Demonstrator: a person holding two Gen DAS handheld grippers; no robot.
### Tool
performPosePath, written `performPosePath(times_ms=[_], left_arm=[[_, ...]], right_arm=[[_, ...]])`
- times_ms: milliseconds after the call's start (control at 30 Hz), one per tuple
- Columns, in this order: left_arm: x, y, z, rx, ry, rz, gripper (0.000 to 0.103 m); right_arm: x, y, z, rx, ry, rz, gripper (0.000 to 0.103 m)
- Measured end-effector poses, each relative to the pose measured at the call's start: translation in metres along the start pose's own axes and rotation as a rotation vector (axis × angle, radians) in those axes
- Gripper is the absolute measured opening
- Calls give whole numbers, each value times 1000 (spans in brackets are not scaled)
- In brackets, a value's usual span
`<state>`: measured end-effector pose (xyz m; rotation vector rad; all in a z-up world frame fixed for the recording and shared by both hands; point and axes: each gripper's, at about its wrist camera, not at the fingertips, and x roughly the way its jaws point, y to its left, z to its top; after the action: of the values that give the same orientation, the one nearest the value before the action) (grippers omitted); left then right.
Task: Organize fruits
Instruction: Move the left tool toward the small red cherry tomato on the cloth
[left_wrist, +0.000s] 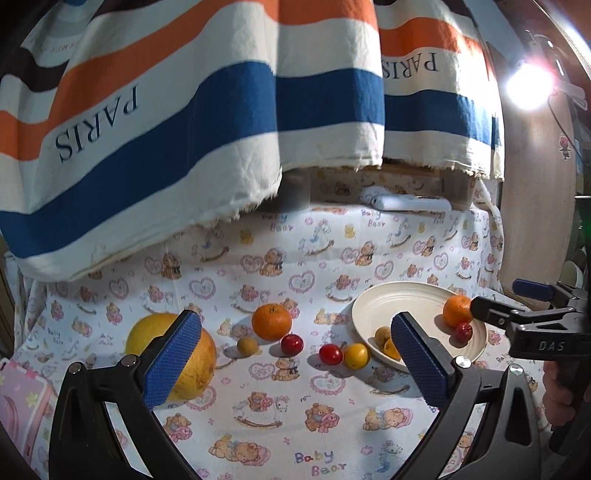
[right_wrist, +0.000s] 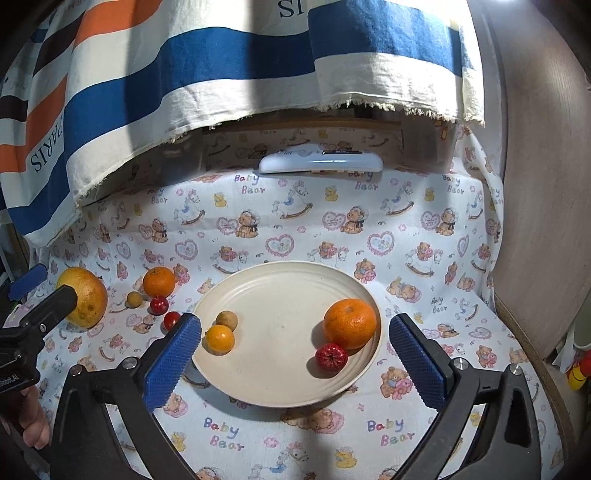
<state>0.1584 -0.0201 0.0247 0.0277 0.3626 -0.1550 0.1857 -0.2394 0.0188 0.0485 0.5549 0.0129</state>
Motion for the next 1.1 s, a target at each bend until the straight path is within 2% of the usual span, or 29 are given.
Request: performPosePath(times_ms=[400,700,767,833,1033,1100], left_arm=[[21,8,-5,-39,108,-8,102],[48,22,-3,-134,317,-71,101],[56,27,0,-155,365,-113,96],[63,33,2,-176,401,-110,83],[82,30,5,-169,475,-114,61],[91,24,3,-172,507,-117,58]], right_arm=[[6,0,-2,-8,20,-19,103],[16,-1,-6,-12,46,-40,103],[19,-1,-6,-15,52,-48,103],[20,-1,-6,-14,52,-55,102],[21,-1,-7,-18,47,-68,103],[23,-1,-8,-20,55,-72,103]])
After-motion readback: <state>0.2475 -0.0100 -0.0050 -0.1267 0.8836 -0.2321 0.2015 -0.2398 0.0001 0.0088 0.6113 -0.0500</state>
